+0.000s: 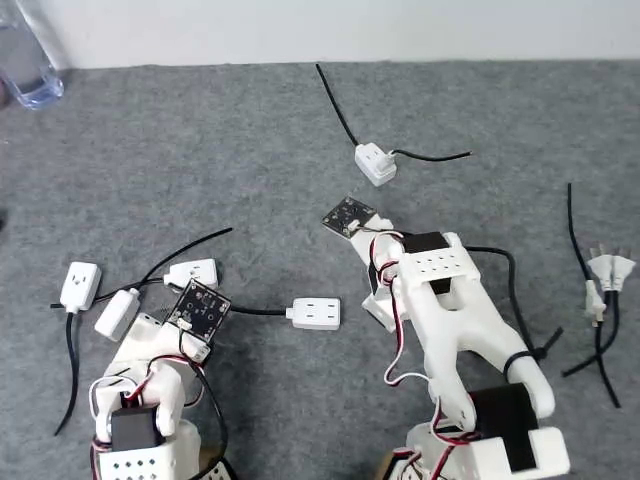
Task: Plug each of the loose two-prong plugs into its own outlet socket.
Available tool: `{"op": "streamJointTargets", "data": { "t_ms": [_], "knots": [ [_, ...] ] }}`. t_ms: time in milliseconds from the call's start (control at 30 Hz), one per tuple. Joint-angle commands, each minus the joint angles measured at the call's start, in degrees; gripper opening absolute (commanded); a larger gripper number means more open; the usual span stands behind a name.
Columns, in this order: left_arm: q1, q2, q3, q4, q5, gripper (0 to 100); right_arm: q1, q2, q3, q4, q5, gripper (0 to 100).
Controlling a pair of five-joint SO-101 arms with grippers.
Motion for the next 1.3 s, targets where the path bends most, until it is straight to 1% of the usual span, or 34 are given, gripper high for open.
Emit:
{"op": "streamJointTargets", "data": {
  "t_ms": [0,200,400,567,667,833,967,1067,1267],
  "knots": [
    [0.1,-0.5,-0.3,-0.6,-0.4,21,-0.4,-0.2,-0.4,0.7,-2.8,24.9],
    [0.1,-0.5,-0.3,-0.6,-0.4,21,-2.5,-0.1,2.5,-2.0,-2.9,24.8],
    [0.0,-0.5,-0.3,-0.6,-0.4,21,-2.5,-0.1,3.3,-3.8,-2.6,24.8],
    [0.0,-0.5,-0.2,-0.6,-0.4,21,-2.2,-0.2,3.2,-4.7,1.8,24.7],
    [0.0,-0.5,-0.2,-0.6,-0.4,21,-2.2,-0.2,3.2,-5.4,2.1,24.7],
    [0.0,-0.5,-0.2,-0.6,-0.4,21,-2.1,0.1,3.3,-5.4,2.2,24.7],
    [0.0,-0.5,-0.2,-0.6,-0.4,21,-2.1,5.0,2.2,-5.1,3.6,24.7],
    [0.0,-0.5,-0.2,-0.5,-0.4,21,-1.1,7.2,-0.6,-3.3,3.5,24.7],
    [0.0,-0.5,-0.2,-0.5,-0.4,21,-1.1,7.4,-0.7,-3.3,2.5,24.7]
  ]
}}
